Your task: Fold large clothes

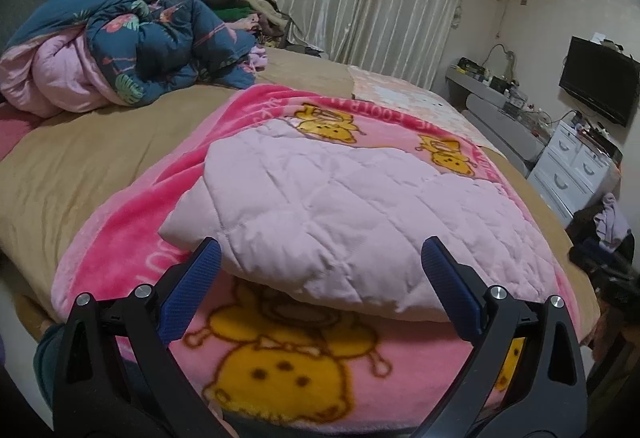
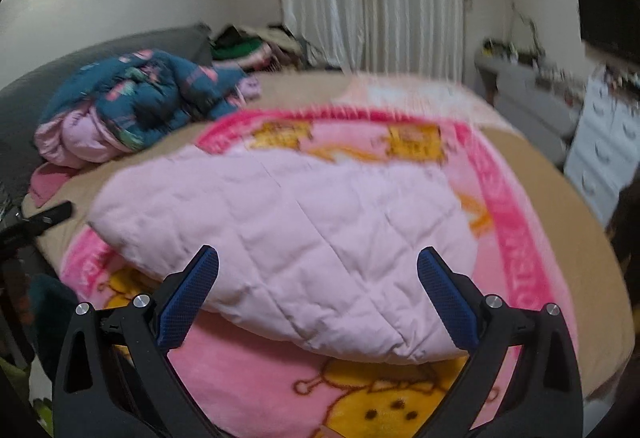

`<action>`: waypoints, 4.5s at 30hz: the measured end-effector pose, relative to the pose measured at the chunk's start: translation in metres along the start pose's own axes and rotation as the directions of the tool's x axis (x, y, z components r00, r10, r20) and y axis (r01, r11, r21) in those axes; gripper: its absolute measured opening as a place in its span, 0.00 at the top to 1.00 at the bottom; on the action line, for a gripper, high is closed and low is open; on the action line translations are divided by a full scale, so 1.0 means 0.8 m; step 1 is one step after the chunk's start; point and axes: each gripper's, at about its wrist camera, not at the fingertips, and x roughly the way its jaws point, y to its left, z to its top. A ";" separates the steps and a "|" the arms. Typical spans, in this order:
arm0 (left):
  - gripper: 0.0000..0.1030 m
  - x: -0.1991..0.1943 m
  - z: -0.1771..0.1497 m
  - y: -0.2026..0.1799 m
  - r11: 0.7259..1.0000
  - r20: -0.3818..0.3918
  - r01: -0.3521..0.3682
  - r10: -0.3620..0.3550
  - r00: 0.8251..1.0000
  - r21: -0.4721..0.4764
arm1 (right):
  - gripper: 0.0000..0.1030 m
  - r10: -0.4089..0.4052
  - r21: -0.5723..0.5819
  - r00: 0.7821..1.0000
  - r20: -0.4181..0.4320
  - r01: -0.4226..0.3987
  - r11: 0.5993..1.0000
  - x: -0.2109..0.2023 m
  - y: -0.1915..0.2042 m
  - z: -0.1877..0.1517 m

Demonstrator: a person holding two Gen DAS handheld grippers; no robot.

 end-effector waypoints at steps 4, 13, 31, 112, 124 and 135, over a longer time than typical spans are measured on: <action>0.09 -0.019 -0.005 -0.012 1.000 0.022 0.000 -0.001 1.000 0.028 | 0.04 0.029 -0.047 0.997 0.078 -0.025 0.999 -0.043 0.020 -0.001; 0.09 -0.053 -0.032 -0.026 0.999 0.057 0.001 -0.004 0.998 0.051 | 0.04 0.077 -0.073 0.989 0.127 -0.068 0.995 -0.084 0.059 -0.029; 0.09 -0.048 -0.075 -0.033 0.997 0.045 0.000 -0.003 0.999 0.073 | 0.04 0.053 -0.029 0.998 0.023 -0.052 0.998 -0.047 0.092 -0.092; 0.09 -0.046 -0.080 -0.030 0.997 0.026 -0.031 0.029 0.999 0.077 | 0.04 0.060 -0.027 0.998 0.006 -0.060 0.998 -0.046 0.094 -0.093; 0.09 -0.046 -0.081 -0.027 0.996 0.019 -0.039 0.038 0.999 0.075 | 0.04 0.061 -0.027 0.998 0.005 -0.061 0.998 -0.046 0.094 -0.093; 0.09 -0.038 -0.089 -0.025 0.998 -0.019 -0.016 0.017 1.000 0.057 | 0.04 0.048 -0.012 0.999 0.002 -0.048 0.999 -0.045 0.093 -0.096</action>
